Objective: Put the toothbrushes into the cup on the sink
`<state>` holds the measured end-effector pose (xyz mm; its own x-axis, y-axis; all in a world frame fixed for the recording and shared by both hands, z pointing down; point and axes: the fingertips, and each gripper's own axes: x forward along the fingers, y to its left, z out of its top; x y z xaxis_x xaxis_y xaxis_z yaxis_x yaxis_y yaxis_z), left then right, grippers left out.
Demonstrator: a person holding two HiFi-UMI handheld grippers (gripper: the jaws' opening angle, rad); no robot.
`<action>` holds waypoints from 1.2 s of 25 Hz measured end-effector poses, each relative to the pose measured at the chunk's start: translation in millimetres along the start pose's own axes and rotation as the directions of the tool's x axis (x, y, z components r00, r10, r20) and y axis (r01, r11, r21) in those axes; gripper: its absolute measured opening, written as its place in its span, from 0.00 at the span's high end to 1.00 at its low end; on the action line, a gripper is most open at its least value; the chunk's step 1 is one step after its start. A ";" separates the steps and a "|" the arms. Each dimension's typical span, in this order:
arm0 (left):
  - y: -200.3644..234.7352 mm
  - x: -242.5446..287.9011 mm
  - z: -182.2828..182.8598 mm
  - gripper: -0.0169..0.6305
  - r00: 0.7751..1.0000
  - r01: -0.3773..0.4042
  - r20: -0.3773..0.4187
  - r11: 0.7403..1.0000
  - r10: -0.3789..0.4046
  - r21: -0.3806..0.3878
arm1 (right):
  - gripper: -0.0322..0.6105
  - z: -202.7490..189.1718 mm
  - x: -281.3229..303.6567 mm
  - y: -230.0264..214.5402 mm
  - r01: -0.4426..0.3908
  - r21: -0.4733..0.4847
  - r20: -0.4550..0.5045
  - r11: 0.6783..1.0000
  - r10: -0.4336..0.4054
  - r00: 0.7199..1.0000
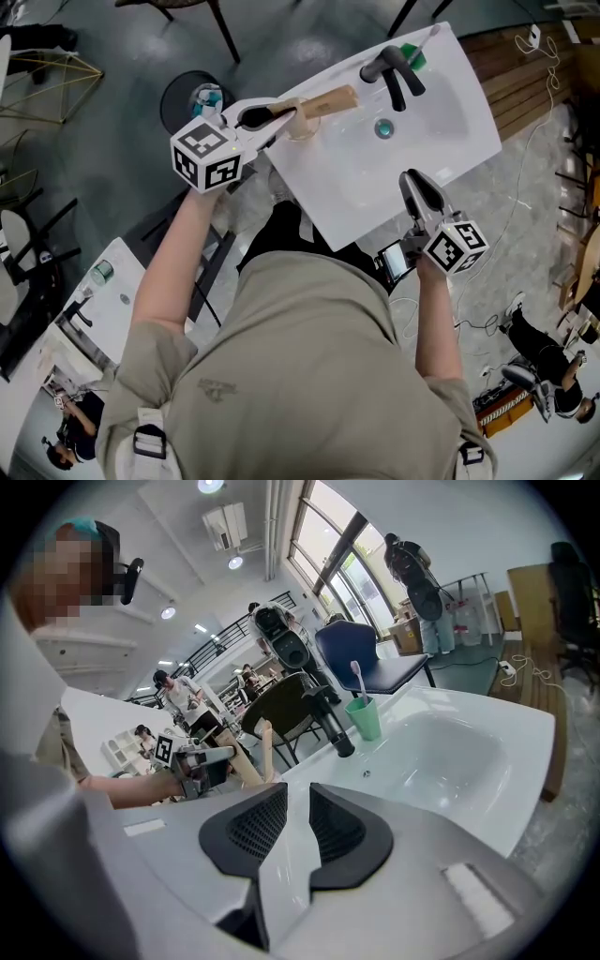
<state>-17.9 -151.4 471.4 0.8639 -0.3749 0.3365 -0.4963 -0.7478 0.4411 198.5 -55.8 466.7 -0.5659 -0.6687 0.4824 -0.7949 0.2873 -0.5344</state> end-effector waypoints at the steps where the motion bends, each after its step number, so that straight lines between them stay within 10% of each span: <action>1: -1.7 0.0 -0.3 0.91 1.000 0.001 -0.003 1.000 -0.001 0.002 | 0.82 0.5 -0.9 -0.5 -0.002 0.000 0.002 1.000 0.002 1.000; 30: -35.9 -46.0 -8.2 0.83 0.989 -0.146 -0.028 0.989 0.147 0.034 | 0.82 4.0 -35.9 15.9 -0.073 -0.019 0.100 0.997 0.075 0.992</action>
<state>-40.5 -102.8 446.9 0.7789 -0.4649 0.4210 -0.6138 -0.7031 0.3592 207.0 -29.9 438.1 -0.5990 -0.7105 0.3693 -0.7554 0.3484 -0.5550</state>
